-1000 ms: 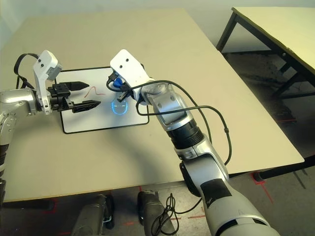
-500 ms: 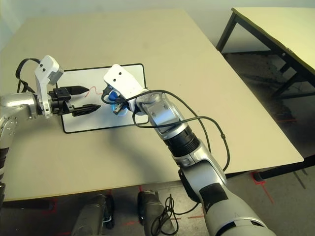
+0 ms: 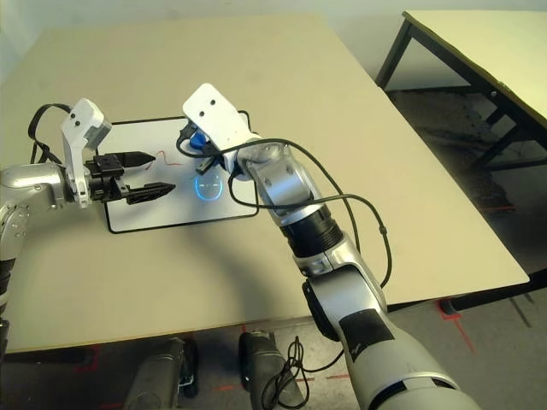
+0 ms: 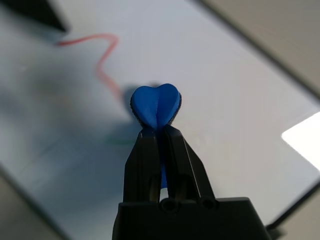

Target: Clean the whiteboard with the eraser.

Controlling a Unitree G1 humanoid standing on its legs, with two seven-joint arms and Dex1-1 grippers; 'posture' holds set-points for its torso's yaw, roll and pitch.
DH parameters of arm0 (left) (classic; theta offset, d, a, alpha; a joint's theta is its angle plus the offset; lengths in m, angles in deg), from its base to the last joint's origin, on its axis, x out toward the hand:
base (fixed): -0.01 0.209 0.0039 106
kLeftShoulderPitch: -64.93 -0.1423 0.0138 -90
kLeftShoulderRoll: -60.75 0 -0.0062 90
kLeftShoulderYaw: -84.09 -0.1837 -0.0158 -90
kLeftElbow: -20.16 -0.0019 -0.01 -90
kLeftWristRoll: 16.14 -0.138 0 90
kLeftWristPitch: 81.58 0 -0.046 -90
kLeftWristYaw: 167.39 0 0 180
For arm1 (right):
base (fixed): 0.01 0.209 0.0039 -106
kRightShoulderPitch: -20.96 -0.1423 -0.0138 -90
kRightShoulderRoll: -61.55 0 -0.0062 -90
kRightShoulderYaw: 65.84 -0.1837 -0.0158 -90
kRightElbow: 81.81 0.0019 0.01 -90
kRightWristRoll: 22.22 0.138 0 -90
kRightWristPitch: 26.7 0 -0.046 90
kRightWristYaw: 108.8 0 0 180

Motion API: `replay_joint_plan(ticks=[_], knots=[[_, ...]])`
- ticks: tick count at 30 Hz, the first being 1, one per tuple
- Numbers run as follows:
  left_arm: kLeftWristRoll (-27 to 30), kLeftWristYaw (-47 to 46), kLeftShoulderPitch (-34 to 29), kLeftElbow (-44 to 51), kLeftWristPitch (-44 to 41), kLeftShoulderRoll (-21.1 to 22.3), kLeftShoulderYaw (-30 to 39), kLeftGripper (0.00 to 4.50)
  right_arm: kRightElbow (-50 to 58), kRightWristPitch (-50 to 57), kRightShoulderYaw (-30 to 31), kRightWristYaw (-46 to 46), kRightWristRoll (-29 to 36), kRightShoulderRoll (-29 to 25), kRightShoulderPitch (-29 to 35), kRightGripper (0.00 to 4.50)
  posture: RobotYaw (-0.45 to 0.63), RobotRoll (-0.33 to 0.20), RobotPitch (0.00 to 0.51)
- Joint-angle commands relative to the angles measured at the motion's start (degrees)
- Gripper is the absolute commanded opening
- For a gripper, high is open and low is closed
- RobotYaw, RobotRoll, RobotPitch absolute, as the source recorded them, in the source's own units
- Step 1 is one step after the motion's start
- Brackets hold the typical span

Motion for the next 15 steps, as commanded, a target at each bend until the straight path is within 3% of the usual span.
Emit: replay_joint_plan(ticks=[1,7,15], knots=[[0.5,0.1,-0.9,1.2,-0.9,0.6,0.1,4.50,1.6,2.9,2.1,-1.1,0.4,0.3,1.8,0.00,0.07,0.000,0.181],[0.5,0.0,-0.7,1.1,-0.9,0.5,0.1,4.50,0.4,2.3,1.8,-0.9,-0.2,0.2,1.8,0.00,0.08,0.000,0.180],[0.7,0.0,-0.9,1.2,-0.9,0.3,0.2,4.50,-9.5,-3.9,-4.7,2.5,-1.2,-0.7,-5.8,0.00,0.08,0.000,0.180]])
